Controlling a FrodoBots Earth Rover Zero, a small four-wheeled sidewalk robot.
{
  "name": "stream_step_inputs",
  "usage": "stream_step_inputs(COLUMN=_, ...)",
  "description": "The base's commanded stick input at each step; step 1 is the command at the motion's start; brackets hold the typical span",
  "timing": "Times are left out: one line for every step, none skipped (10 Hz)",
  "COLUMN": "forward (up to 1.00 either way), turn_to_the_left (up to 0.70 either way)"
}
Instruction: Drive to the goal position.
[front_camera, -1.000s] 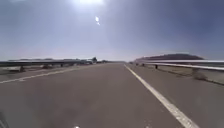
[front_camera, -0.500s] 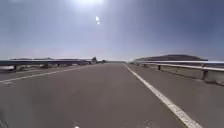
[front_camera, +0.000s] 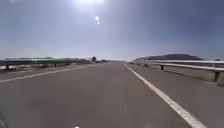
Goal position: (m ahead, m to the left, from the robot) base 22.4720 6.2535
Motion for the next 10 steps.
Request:
stream_step_inputs(forward=1.00, turn_to_the_left=0.00)
stream_step_inputs(forward=1.00, turn_to_the_left=0.00)
stream_step_inputs(forward=1.00, turn_to_the_left=0.00)
stream_step_inputs(forward=1.00, turn_to_the_left=0.00)
stream_step_inputs(forward=1.00, turn_to_the_left=0.00)
stream_step_inputs(forward=1.00, turn_to_the_left=0.00)
stream_step_inputs(forward=1.00, turn_to_the_left=0.00)
stream_step_inputs(forward=1.00, turn_to_the_left=0.00)
stream_step_inputs(forward=1.00, turn_to_the_left=0.00)
stream_step_inputs(forward=1.00, turn_to_the_left=0.00)
